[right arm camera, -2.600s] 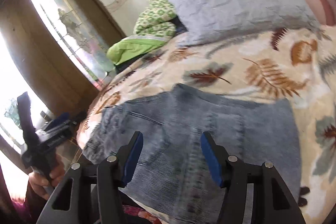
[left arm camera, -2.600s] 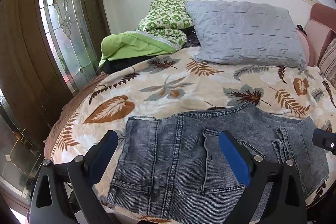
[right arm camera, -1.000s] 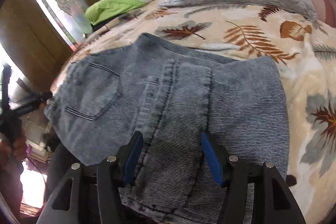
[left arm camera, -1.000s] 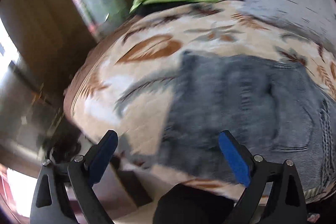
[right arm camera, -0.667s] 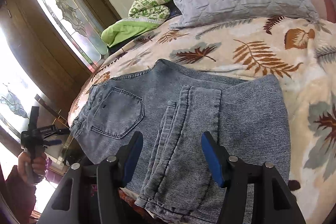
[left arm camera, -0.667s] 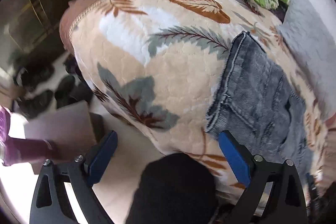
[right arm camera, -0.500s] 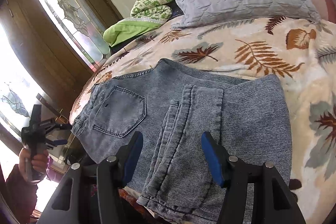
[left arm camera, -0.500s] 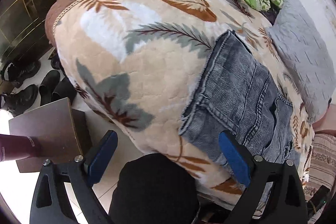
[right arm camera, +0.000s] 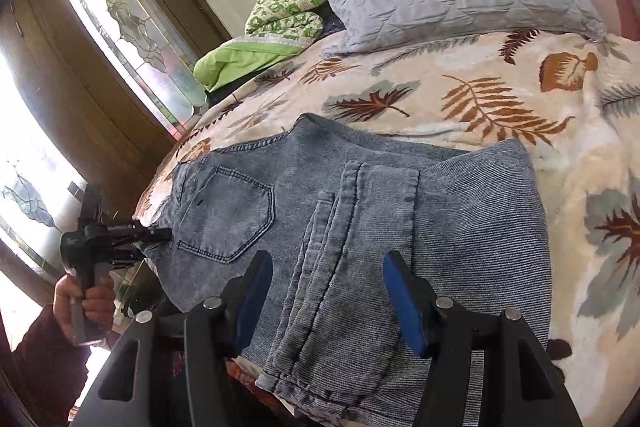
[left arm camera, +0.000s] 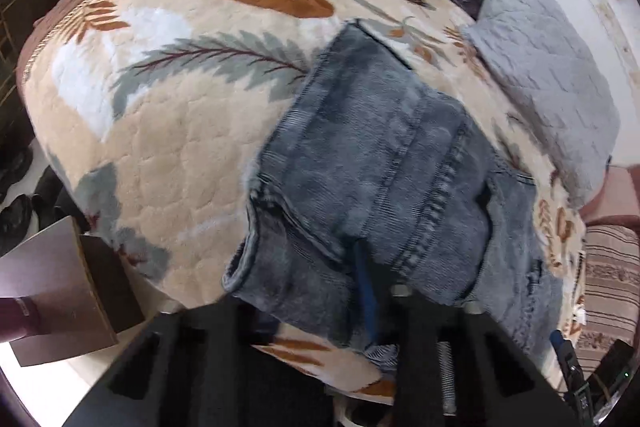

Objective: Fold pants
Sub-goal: 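Grasp the leg hems of the folded jeans with the left gripper, then lift the hems with the left gripper and fold them toward the waistband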

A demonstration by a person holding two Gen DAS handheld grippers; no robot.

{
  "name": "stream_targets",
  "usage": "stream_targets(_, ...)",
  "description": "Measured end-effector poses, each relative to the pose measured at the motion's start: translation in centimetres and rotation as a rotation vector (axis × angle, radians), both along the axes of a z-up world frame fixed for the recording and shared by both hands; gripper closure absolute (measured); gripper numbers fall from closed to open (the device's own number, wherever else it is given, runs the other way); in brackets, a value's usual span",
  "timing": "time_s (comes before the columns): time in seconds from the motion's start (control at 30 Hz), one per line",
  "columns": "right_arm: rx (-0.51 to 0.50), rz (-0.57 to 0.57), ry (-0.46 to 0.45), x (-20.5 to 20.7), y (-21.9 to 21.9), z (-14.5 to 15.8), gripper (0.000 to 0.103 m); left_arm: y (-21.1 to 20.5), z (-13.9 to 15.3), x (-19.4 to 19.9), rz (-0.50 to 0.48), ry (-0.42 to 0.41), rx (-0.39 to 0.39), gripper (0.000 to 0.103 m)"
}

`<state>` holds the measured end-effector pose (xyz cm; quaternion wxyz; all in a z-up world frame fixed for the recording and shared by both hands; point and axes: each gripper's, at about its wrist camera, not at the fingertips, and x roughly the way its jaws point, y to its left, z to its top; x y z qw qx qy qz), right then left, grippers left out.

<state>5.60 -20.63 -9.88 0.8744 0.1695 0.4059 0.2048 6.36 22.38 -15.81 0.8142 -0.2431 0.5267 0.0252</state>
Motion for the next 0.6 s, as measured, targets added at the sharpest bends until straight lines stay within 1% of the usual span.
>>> stream_targets(0.1, 0.019, -0.020, -0.007, -0.1, -0.6, 0.2, 0.042, -1.0, 0.9, 0.0, -0.023, -0.012, 0.067, 0.088)
stream_targets(0.13, 0.027, -0.027, -0.009, -0.1, -0.9, 0.3, 0.042, -1.2, 1.2, 0.0, -0.026, -0.016, 0.077, 0.089)
stream_targets(0.2, 0.043, -0.049, -0.020, -0.2, -1.6, 0.7, 0.042, -1.8, 2.3, -0.2, -0.044, -0.049, 0.107, 0.089)
stream_targets(0.3, 0.067, -0.087, -0.038, -0.4, -2.8, 1.1, 0.042, -3.8, 4.9, -0.6, -0.099, -0.113, 0.179, 0.090)
stream_targets(0.4, 0.107, -0.128, -0.036, -0.3, -4.4, 1.3, 0.042, -6.3, 7.9, -0.6, -0.159, -0.183, 0.228, 0.090)
stream_targets(0.5, 0.156, -0.171, -0.009, -0.1, -6.3, 1.0, 0.042, -9.3, 10.6, -0.9, -0.224, -0.243, 0.284, 0.090)
stream_targets(0.6, 0.210, -0.222, 0.032, -0.1, -8.5, 0.3, 0.042, -12.8, 12.8, -1.4, -0.306, -0.305, 0.316, 0.090)
